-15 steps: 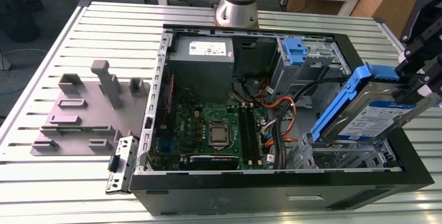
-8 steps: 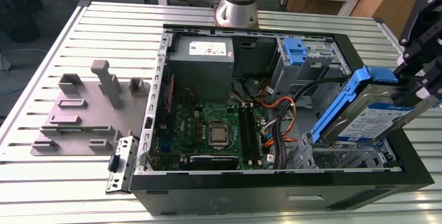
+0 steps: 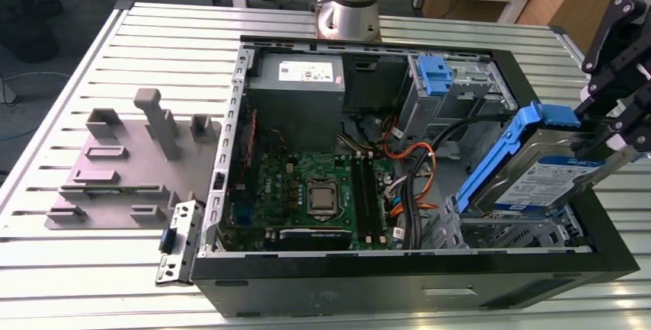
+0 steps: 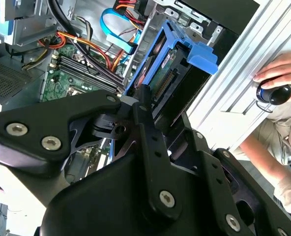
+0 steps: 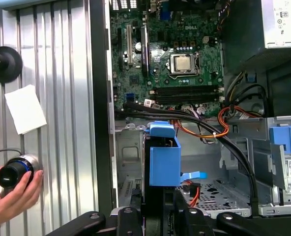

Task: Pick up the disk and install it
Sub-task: 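Pick up the disk, then insert the disk into the insertion slot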

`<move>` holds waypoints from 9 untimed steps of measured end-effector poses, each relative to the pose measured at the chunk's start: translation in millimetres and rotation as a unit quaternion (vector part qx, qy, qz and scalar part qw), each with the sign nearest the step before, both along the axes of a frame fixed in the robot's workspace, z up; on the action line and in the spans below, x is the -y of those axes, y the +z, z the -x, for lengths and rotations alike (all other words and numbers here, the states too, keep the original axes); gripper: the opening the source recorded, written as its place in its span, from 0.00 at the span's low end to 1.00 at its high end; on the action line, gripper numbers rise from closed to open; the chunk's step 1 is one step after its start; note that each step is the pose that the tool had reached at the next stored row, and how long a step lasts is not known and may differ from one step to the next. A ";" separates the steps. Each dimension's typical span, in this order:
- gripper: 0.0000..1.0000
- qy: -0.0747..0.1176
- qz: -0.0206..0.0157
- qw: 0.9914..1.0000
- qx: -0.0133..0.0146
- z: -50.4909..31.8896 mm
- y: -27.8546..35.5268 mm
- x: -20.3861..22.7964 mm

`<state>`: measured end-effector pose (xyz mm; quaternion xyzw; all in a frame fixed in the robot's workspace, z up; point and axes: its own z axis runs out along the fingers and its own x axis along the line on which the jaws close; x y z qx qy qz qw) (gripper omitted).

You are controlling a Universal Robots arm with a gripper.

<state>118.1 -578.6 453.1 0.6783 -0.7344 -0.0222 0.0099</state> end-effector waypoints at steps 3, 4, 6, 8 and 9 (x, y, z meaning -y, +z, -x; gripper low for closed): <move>0.35 0.000 -0.001 1.000 0.000 0.0 -0.5 -1.0; 0.35 0.000 -0.001 1.000 0.000 0.0 -0.6 -1.0; 0.35 0.000 -0.001 1.000 0.000 0.0 -1.5 -1.0; 0.35 0.000 0.000 1.000 0.000 0.0 -2.9 -1.1; 0.35 0.000 0.000 1.000 0.000 0.0 -2.9 -1.1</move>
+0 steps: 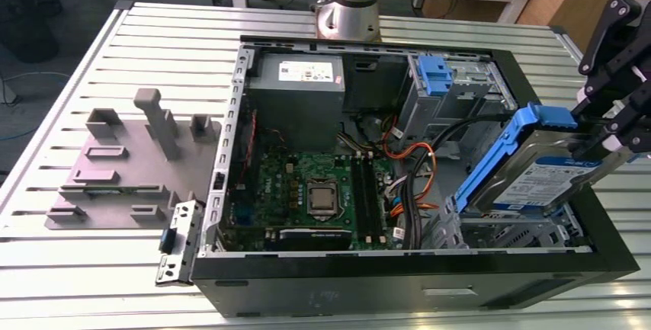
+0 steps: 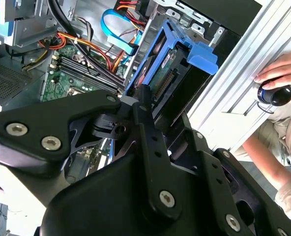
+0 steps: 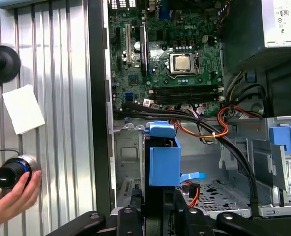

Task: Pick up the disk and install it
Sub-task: 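Insert the disk into the insertion slot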

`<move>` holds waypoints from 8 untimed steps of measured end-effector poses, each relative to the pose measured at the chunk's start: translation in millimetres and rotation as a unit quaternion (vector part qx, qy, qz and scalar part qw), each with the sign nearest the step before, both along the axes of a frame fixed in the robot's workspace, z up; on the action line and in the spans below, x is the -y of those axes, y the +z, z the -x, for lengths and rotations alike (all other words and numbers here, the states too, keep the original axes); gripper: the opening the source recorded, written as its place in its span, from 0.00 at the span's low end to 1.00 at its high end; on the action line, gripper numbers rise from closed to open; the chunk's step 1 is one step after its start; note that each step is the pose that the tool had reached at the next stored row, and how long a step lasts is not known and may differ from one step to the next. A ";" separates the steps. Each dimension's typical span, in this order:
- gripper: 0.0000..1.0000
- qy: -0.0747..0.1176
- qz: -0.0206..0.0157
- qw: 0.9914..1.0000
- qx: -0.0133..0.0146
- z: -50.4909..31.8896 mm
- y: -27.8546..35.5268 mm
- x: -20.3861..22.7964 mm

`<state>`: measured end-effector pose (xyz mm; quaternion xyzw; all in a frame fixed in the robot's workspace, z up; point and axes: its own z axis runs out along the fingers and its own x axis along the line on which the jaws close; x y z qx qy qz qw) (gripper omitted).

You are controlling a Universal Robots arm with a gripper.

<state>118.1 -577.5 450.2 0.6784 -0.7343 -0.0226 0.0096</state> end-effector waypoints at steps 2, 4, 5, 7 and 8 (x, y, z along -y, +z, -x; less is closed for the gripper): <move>0.35 0.000 0.000 1.000 0.000 0.0 0.0 0.0; 0.35 0.000 0.000 1.000 0.000 0.0 -0.4 -0.1; 0.35 0.000 0.000 1.000 0.000 0.0 -0.5 -0.5; 0.35 0.000 0.000 1.000 0.000 0.0 -0.7 -1.3; 0.35 0.000 -0.001 1.000 0.000 0.0 -0.9 -1.4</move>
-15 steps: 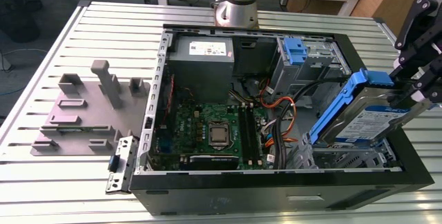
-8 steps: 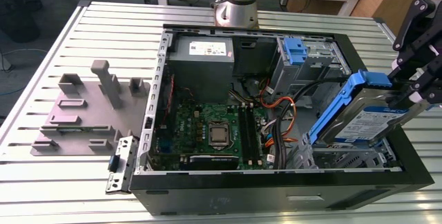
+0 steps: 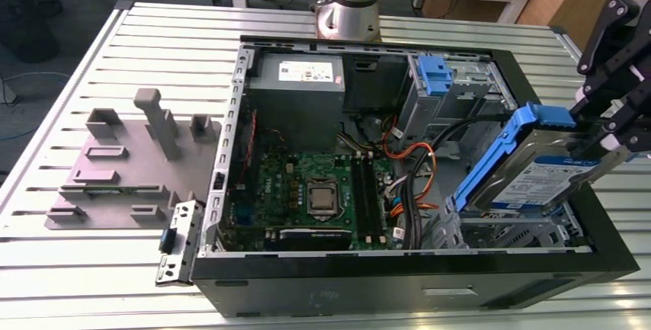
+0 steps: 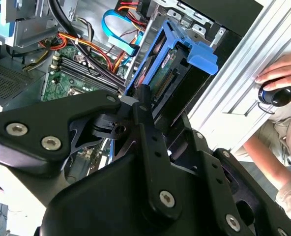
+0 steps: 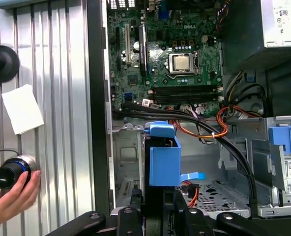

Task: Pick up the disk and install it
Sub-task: 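Insert the disk into the insertion slot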

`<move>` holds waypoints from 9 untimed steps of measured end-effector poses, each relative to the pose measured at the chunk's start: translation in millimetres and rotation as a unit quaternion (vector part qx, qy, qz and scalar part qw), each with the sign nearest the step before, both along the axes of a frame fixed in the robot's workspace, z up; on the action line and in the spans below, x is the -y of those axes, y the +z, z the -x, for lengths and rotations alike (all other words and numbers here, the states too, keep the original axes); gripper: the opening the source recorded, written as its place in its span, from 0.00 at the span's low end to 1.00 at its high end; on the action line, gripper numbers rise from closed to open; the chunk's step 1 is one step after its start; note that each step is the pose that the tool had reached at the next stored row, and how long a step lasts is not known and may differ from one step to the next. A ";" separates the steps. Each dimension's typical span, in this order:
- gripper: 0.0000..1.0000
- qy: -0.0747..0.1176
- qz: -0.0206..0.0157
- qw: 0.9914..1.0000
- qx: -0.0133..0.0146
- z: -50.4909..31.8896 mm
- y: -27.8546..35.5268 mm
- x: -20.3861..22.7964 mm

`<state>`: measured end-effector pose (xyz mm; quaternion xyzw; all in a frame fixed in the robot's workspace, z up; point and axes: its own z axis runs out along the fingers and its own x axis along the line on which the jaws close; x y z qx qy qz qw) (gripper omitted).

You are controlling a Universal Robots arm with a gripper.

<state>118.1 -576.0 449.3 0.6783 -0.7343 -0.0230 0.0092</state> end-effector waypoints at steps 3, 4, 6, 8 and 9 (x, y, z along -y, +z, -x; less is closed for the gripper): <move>0.35 0.000 0.000 1.000 0.000 0.0 -1.7 -0.1; 0.35 0.000 0.000 1.000 0.000 0.0 -2.6 -0.1; 0.35 0.000 0.000 1.000 0.000 0.0 -3.0 -0.1; 0.35 0.000 0.000 1.000 0.000 0.0 -3.9 -0.1; 0.35 0.000 0.000 1.000 0.000 0.0 -4.9 -0.1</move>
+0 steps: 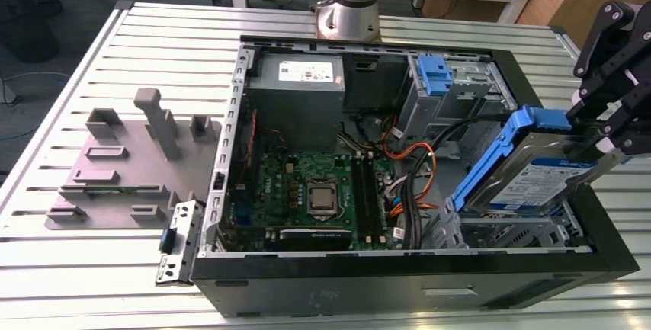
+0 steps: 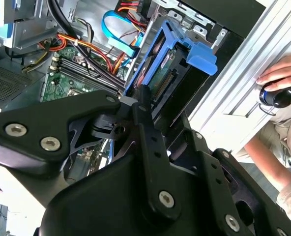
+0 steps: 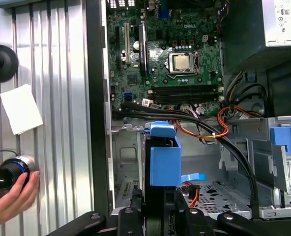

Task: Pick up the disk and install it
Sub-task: 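Insert the disk into the insertion slot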

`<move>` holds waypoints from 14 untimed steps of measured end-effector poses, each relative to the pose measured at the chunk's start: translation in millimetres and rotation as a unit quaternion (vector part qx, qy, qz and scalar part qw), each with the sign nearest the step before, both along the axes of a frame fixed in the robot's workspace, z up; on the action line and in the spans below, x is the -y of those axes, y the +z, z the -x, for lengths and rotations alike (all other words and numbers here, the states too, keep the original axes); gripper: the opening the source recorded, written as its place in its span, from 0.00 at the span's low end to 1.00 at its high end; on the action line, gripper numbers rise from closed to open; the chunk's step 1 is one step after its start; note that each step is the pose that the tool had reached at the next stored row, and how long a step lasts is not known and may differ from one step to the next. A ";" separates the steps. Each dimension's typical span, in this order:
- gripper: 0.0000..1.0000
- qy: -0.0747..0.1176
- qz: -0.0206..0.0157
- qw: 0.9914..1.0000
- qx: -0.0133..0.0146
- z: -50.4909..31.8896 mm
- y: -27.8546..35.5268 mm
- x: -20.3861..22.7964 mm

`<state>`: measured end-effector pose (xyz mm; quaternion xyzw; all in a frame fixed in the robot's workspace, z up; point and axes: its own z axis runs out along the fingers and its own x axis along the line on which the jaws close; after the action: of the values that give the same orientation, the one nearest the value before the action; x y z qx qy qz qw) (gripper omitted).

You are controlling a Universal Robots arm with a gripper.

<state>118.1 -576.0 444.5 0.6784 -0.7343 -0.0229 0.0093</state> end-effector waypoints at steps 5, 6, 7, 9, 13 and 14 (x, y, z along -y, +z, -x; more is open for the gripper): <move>0.35 0.000 0.000 1.000 0.000 0.0 -5.9 0.0; 0.35 0.000 0.000 1.000 0.000 0.0 -5.9 0.0; 0.35 0.000 0.000 1.000 0.000 0.0 -5.9 0.0; 0.35 0.000 0.000 1.000 0.000 0.0 -6.0 0.0; 0.35 0.000 0.000 1.000 0.000 0.0 -5.0 0.0; 0.35 0.000 0.000 1.000 0.000 0.0 -4.0 0.1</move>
<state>118.1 -576.0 440.5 0.6783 -0.7343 -0.0230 0.0092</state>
